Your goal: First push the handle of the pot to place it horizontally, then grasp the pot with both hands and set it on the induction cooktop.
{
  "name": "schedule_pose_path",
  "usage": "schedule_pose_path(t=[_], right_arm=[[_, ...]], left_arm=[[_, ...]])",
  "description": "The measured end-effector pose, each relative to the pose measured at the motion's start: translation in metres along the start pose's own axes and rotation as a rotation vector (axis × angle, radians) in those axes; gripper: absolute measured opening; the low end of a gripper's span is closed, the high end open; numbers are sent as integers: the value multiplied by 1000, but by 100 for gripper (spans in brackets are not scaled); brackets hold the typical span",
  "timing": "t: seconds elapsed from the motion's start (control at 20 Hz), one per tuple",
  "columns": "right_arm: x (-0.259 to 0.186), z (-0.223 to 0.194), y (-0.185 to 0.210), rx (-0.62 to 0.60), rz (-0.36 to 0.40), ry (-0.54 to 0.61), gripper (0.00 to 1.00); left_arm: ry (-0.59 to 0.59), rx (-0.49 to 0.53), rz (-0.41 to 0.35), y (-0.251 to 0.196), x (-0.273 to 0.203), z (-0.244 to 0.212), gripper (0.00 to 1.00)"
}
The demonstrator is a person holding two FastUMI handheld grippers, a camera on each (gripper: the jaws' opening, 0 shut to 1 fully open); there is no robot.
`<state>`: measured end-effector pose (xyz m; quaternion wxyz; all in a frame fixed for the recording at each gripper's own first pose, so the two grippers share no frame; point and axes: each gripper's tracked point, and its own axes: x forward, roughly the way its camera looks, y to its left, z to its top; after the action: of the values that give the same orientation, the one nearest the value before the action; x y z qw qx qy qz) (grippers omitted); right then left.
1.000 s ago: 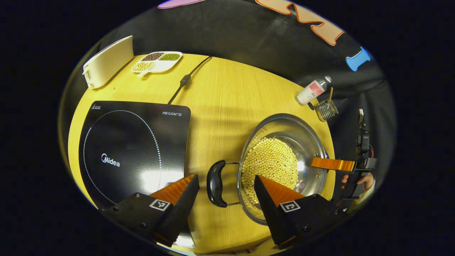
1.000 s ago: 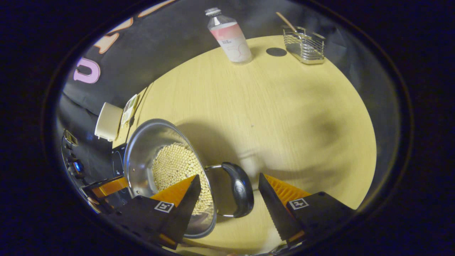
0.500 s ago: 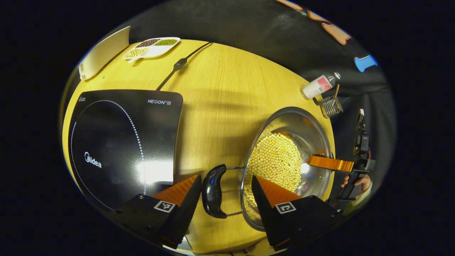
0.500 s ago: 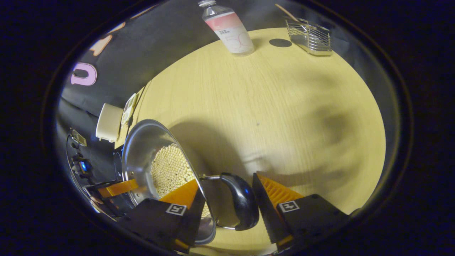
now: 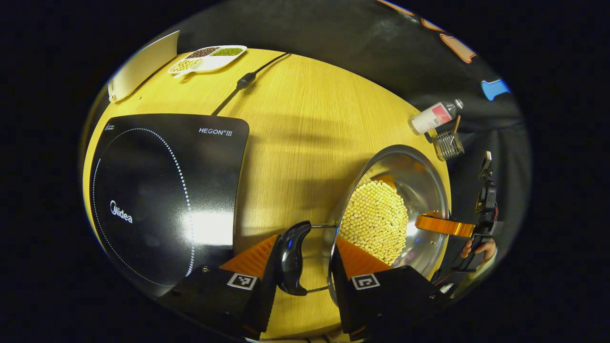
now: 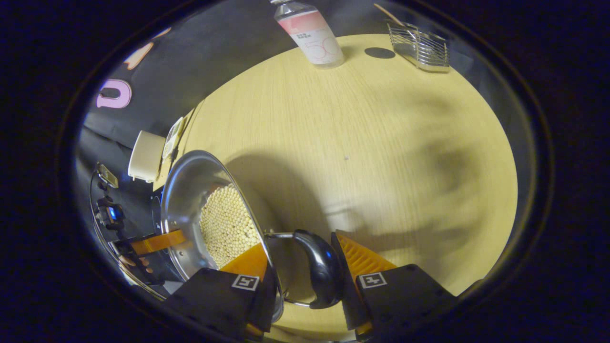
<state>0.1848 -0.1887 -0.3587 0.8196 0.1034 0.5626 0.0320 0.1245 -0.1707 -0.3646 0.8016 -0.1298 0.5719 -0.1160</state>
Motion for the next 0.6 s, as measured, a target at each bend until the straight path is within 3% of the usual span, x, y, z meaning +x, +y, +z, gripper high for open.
schedule_pose_path(t=[0.15,0.2,0.3,0.35,0.4,0.45,0.6], right_arm=[[-3,2,1,-9,-25,-16,61],[-4,1,2,-14,-26,-24,55],[-11,0,6,-24,-19,-41,55],[-19,-1,9,-24,-12,-50,61],[-33,-9,8,-20,0,-56,51],[-29,-7,14,-25,6,-66,57],[-35,-18,19,-33,10,-84,51]], left_arm=[[-9,-10,1,-2,-3,-1,59],[-20,-9,0,-3,-8,-2,57],[-48,-12,-10,-6,-17,-1,57],[-55,-15,-15,-5,-22,-2,57],[-63,-21,-22,-5,-27,-4,56],[-69,-28,-30,-5,-31,-6,56],[-79,-33,-37,-4,-45,-16,56]])
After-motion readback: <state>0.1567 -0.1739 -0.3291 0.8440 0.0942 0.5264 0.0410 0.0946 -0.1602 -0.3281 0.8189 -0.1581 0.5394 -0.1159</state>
